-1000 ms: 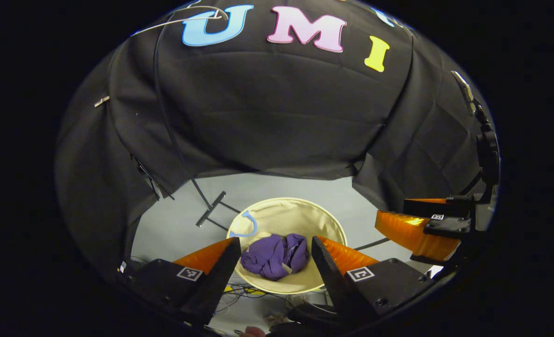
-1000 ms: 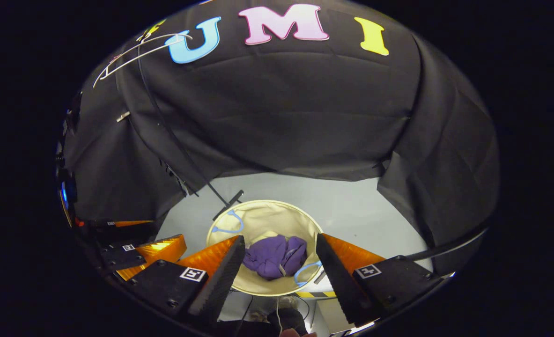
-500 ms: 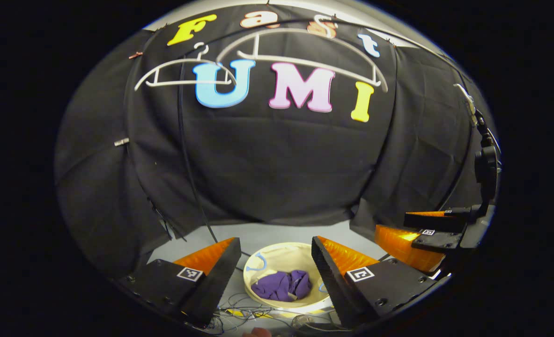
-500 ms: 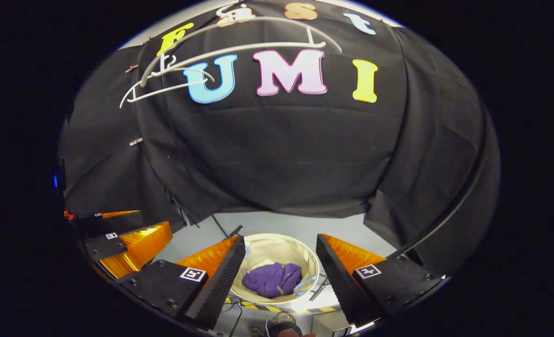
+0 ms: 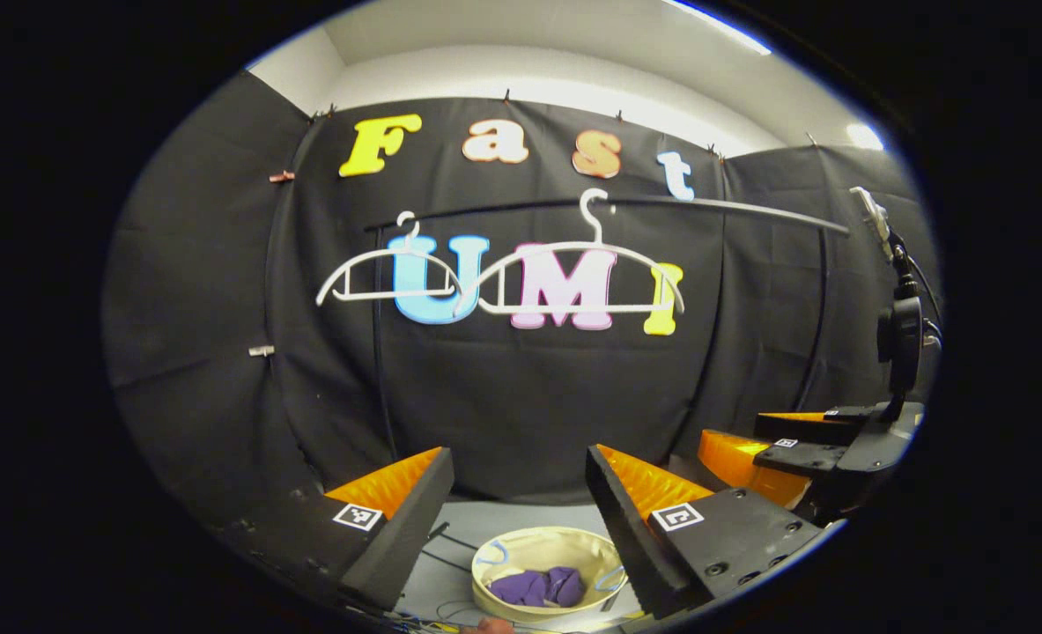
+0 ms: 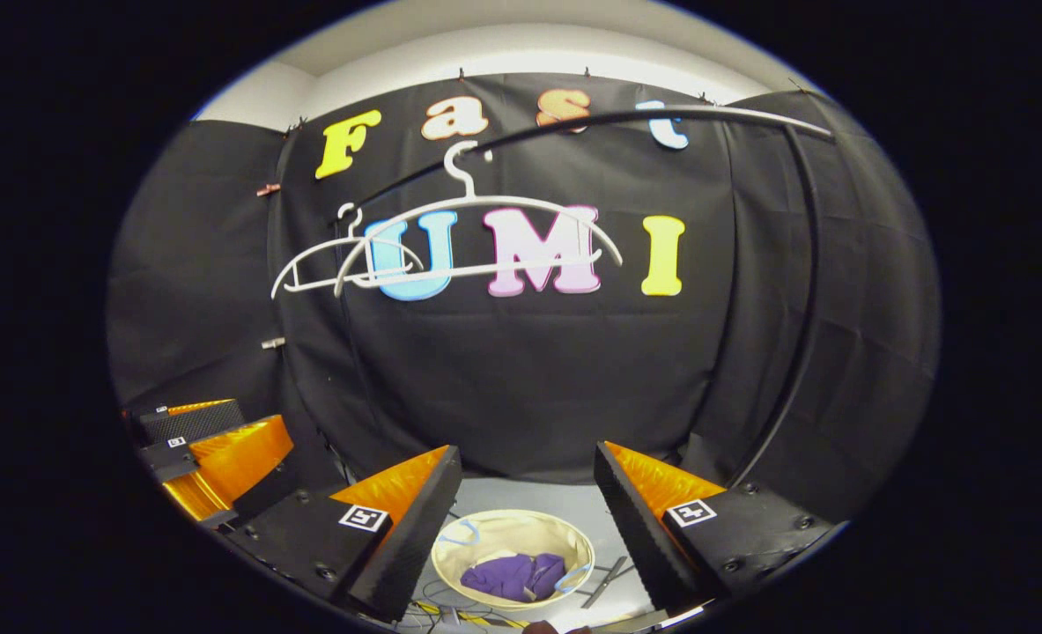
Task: Grasp the clothes on the hanger with both hands and then place them into the laundry hamper below.
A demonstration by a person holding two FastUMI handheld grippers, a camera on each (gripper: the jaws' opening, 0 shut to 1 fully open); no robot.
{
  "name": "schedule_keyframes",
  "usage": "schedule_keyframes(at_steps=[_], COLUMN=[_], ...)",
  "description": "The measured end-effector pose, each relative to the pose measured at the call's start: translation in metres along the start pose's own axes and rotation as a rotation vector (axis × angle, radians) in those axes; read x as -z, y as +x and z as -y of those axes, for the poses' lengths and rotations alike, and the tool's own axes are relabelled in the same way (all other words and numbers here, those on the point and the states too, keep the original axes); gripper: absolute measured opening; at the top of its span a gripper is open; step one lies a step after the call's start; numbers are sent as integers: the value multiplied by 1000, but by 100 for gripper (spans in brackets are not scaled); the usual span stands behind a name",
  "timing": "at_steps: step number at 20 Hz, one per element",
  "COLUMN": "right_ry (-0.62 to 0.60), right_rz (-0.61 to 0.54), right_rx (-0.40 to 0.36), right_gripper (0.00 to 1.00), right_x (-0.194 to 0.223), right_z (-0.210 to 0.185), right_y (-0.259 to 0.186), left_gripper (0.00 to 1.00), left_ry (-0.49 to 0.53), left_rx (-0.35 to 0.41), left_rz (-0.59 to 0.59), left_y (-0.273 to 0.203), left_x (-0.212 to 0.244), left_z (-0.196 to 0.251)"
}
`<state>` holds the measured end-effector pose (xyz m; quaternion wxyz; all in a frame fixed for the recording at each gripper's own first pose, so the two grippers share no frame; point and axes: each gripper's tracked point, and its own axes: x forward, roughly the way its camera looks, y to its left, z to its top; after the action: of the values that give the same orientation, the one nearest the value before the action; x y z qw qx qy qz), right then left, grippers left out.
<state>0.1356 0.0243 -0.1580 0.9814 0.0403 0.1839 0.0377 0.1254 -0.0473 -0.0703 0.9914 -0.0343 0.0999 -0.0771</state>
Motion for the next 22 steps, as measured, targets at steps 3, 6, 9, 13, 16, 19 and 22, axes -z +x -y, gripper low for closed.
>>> schedule_keyframes(at_steps=[3, 6, 9, 13, 16, 19, 22], right_ry=[-37, -63, -60, -50, -41, -48, -46], right_rz=[64, 132, 195, 271, 302, 315, 312], right_rx=[18, 19, 9, 8, 1, -13, -27], right_gripper=[98, 98, 98, 98, 100, 100, 100], right_x=[-19, -47, -74, -107, -122, -127, -125], right_z=[-2, -7, -15, -17, -20, -25, -27], right_y=[-23, -45, -65, -85, -96, -96, -98], left_gripper=[92, 95, 92, 95, 92, 92, 95], left_ry=[0, -4, -4, 1, 2, -5, -2], left_rx=[-9, 1, -6, -30, -29, -42, -39], left_rz=[36, 98, 146, 191, 208, 224, 226], left_y=[-23, -39, -51, -75, -83, -90, -92], left_x=[-19, -41, -59, -83, -91, -96, -95], left_z=[2, 3, -2, -2, -1, 0, 2])
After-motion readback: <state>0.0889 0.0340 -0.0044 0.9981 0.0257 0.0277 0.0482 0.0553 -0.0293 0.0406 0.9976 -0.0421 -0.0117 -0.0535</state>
